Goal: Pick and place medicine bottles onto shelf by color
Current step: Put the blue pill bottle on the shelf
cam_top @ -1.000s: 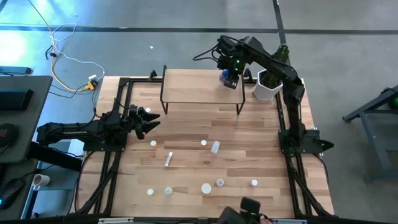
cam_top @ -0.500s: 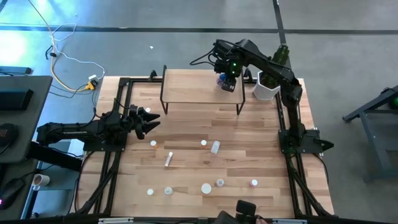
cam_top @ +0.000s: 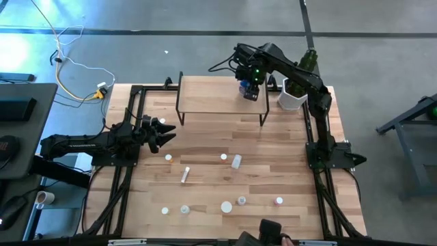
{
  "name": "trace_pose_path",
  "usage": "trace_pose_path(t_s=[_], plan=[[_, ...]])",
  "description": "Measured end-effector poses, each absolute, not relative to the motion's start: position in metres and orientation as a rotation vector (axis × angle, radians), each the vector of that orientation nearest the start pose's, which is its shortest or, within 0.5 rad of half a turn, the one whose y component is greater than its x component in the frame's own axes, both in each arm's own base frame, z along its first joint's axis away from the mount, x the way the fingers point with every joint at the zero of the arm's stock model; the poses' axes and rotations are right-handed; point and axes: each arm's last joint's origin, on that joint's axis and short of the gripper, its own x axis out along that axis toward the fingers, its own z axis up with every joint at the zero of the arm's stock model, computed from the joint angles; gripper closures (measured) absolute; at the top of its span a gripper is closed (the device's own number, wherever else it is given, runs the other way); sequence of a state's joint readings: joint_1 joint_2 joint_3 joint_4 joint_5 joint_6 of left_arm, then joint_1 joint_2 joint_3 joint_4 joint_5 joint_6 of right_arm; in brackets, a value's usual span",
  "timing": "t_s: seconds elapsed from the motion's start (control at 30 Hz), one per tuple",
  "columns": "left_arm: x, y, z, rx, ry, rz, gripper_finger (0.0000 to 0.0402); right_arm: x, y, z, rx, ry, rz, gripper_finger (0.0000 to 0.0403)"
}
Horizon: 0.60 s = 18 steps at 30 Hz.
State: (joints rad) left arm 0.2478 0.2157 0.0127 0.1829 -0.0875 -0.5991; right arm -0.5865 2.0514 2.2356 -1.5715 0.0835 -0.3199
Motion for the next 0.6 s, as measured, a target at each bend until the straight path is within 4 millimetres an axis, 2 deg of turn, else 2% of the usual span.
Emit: trace_pose_path(t_s=[0.17, 0.43, 0.6], plan=[[0.107, 0.030, 0.167, -0.617, -0.086, 0.335, 0.0126, 0.323, -0.218, 0.350, 0.078, 1.421, -0.346, 0.0170], [0.107, 0.030, 0.167, -0.648, -0.086, 0.343, 0.0125, 0.321, -0.217, 0.376, 0.049, 1.320, -0.384, 0.0169], [0.106, 0.031, 0.163, -0.687, -0.067, 0.379, 0.0125, 0.316, -0.214, 0.383, 0.041, 1.303, -0.399, 0.0169]])
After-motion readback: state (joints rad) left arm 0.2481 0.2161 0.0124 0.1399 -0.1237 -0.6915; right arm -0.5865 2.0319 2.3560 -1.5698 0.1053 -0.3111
